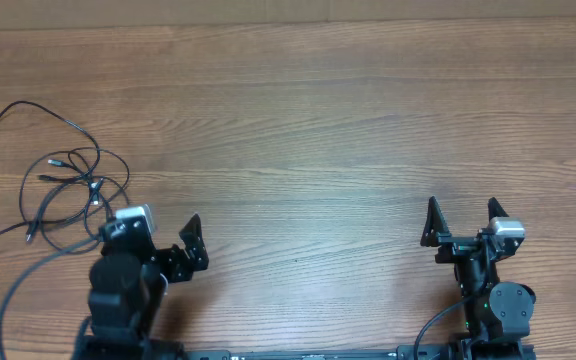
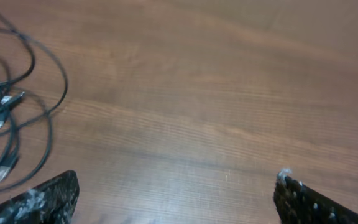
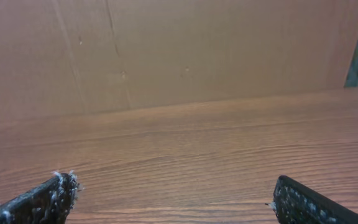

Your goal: Untangle cables

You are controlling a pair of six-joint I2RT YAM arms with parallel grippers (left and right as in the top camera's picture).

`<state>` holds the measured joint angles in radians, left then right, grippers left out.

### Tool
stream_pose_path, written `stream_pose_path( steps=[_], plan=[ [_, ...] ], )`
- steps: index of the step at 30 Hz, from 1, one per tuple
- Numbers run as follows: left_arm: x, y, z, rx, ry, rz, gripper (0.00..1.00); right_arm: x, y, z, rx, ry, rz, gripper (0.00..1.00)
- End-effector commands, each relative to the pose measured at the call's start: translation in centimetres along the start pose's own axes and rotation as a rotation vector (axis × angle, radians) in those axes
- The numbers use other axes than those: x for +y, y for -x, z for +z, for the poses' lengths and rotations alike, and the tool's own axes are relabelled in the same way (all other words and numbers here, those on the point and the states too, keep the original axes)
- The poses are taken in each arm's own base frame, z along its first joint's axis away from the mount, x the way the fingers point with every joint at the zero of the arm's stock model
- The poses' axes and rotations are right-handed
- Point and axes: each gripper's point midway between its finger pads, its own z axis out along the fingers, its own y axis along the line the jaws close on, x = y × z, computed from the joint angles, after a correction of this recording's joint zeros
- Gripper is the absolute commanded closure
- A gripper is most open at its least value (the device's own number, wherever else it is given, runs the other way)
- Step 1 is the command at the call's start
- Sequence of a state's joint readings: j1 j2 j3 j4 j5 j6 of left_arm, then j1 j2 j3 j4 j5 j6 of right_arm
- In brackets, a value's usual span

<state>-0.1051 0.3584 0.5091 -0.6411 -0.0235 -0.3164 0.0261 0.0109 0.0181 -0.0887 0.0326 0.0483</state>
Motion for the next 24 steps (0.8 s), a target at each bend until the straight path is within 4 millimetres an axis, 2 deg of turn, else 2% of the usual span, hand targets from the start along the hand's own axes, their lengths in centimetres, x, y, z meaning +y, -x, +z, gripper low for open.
stream_pose_path(
  steps=[1,4,8,10,15,19,24],
  plan=[
    [0.4,-1.1,0.9,-0.089,-0.025,-0.016,0.01,-0.1,-0.1,0.0,-0.005,-0.003,-0.009,0.0],
    [0.4,-1.0,1.4,-0.179,-0.052,-0.018,0.01,-0.1,-0.1,0.0,-0.005,-0.003,-0.009,0.0],
    [0.6,0.3,1.3,-0.319,-0.061,-0.022,0.0,-0.1,-0.1,0.0,-0.005,-0.003,-0.009,0.0],
    [-0.2,2.4,0.5,-0.491,-0.096,0.085,0.01,-0.1,-0.1,0.0,-0.005,-0.003,-0.009,0.0],
    [-1.8,4.3,-0.6,-0.663,-0.136,0.268,0.01,-0.1,-0.1,0.0,-0.005,-0.003,-0.009,0.0],
    [-2.5,4.5,-0.9,-0.735,-0.143,0.381,0.0,-0.1,-0.1,0.0,-0.005,-0.004,-0.009,0.0],
    [-2.6,3.4,-0.1,-0.685,-0.132,0.47,0.0,-0.1,-0.1,0.0,-0.005,-0.004,-0.009,0.0]
  ],
)
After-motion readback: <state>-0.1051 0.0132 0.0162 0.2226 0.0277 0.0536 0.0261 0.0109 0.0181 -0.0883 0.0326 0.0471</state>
